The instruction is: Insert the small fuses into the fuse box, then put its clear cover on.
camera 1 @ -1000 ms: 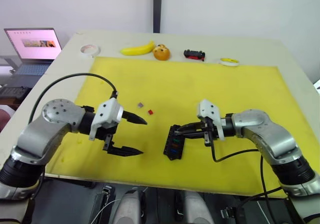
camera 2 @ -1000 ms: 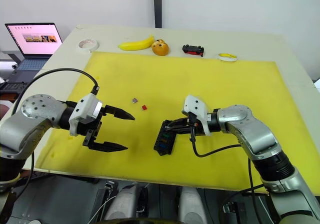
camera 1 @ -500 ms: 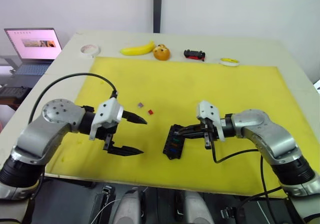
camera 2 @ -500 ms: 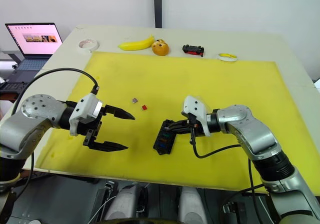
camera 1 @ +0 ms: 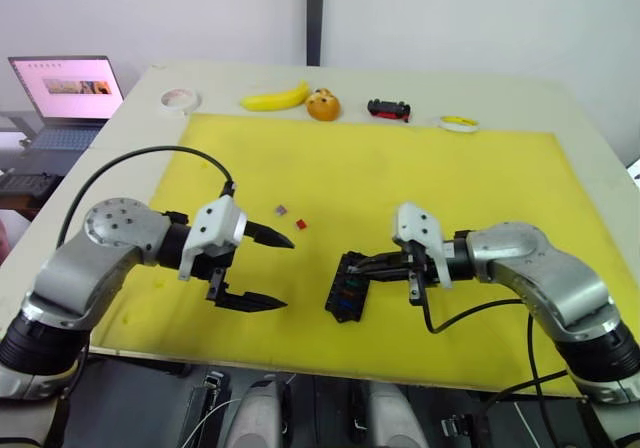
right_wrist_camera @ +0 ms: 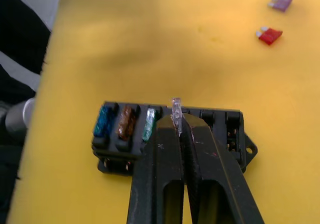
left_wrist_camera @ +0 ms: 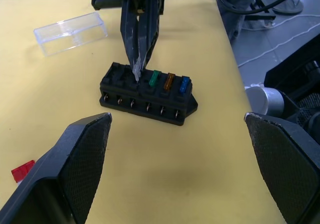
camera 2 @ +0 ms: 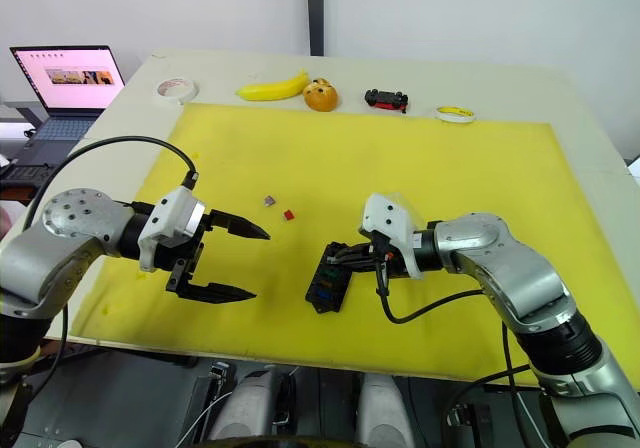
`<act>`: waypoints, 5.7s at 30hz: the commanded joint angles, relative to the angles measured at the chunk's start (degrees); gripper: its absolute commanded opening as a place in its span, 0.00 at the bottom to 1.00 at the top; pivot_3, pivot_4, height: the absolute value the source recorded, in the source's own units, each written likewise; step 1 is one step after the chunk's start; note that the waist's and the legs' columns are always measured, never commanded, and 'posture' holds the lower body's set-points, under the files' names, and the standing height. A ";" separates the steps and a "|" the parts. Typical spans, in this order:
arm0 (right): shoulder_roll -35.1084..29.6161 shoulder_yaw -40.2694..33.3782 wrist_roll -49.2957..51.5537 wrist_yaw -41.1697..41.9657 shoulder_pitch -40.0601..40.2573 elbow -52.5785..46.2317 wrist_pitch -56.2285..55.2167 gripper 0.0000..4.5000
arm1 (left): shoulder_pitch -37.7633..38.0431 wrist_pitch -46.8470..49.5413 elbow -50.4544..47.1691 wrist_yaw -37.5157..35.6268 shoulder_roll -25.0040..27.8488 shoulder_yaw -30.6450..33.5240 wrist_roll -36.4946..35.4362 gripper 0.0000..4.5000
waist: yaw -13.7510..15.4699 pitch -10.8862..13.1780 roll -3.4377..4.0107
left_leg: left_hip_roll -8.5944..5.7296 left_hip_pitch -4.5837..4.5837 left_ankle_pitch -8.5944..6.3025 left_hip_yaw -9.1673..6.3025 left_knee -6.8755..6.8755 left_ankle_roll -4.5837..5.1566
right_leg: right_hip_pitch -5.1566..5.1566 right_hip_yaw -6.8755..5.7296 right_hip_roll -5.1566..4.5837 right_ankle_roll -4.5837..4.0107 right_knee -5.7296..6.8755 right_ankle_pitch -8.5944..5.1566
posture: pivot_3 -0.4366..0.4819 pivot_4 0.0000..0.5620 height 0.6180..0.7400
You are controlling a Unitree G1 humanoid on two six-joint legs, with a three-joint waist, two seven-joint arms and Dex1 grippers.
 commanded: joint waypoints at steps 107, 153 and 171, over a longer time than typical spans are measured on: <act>-1.42 0.97 -2.04 -13.03 3.28 -9.28 4.34 0.01 | -0.92 1.20 -2.94 0.60 -1.17 0.01 0.22 1.00 | 0.00 -0.08 -0.10 | 0.00 0.01 0.00 -0.01 0.01 0.00 | 0.02 0.01 0.01 0.00 0.01 0.00 | 0.48 0.27 0.98; -1.76 0.16 -0.32 -13.66 3.16 -10.47 5.02 0.01 | -1.12 0.65 -2.50 0.35 -1.25 -0.56 0.68 1.00 | 0.00 -0.08 -0.10 | 0.00 0.01 0.00 -0.02 0.01 0.00 | 0.01 0.01 0.01 0.00 0.01 0.00 | 0.48 0.27 0.98; -2.00 1.01 -1.04 -12.85 3.43 -10.02 4.37 0.01 | -0.72 0.52 -2.57 0.34 -1.34 -0.42 0.82 1.00 | 0.01 -0.08 -0.10 | 0.00 0.01 0.00 -0.02 0.01 0.00 | 0.01 0.01 0.01 0.00 0.01 0.00 | 0.48 0.27 0.98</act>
